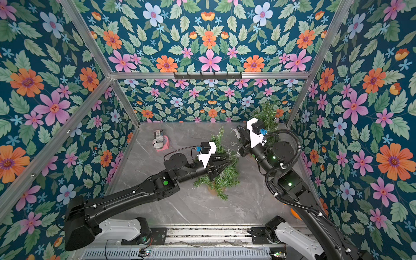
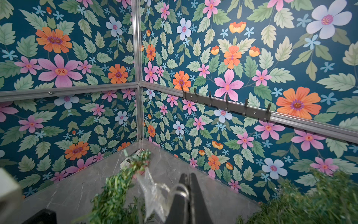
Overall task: Wrap string light around the christmas tree
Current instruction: Wrap the light string around the Christmas tree.
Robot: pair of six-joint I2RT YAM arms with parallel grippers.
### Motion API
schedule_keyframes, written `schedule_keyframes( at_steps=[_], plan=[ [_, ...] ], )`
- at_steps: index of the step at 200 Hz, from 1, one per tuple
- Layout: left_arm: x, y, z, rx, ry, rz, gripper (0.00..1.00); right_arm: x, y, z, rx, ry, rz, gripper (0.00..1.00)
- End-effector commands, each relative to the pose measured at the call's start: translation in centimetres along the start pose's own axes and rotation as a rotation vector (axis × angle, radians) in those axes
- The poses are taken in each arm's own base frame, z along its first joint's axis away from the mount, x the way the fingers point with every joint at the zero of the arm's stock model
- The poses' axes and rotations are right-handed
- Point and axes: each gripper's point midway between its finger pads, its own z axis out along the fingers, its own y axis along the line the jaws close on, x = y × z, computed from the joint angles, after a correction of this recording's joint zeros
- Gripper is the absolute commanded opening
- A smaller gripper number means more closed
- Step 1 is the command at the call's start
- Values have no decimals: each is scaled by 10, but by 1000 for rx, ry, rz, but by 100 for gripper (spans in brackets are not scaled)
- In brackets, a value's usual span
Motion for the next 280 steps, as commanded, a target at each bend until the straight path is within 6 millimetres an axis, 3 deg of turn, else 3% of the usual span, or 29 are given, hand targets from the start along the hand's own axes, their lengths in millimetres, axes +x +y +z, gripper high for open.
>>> schedule_keyframes(
  at_steps=[1, 34, 67, 156, 179, 240, 280],
  plan=[
    [-11, -2, -9, -10, -19, 33, 70, 7, -3, -11, 21, 8, 16, 2],
    [-34, 2, -35, -72, -93, 62, 77, 33, -4, -35, 43, 51, 44, 1],
    [-52, 7, -59, -137, -163, 71, 77, 62, 7, -52, -4, 119, 76, 0],
    [-43, 27, -70, -258, -134, 37, 77, 93, 61, -97, -294, 159, 212, 2],
    [-40, 28, -70, -264, -121, 29, 77, 96, 70, -96, -349, 172, 229, 5],
    [-34, 41, -76, -339, -94, 15, 75, 96, 98, -72, -510, 175, 264, 5],
    [-33, 45, -81, -367, -97, 12, 74, 94, 126, -74, -580, 178, 174, 5]
  ],
)
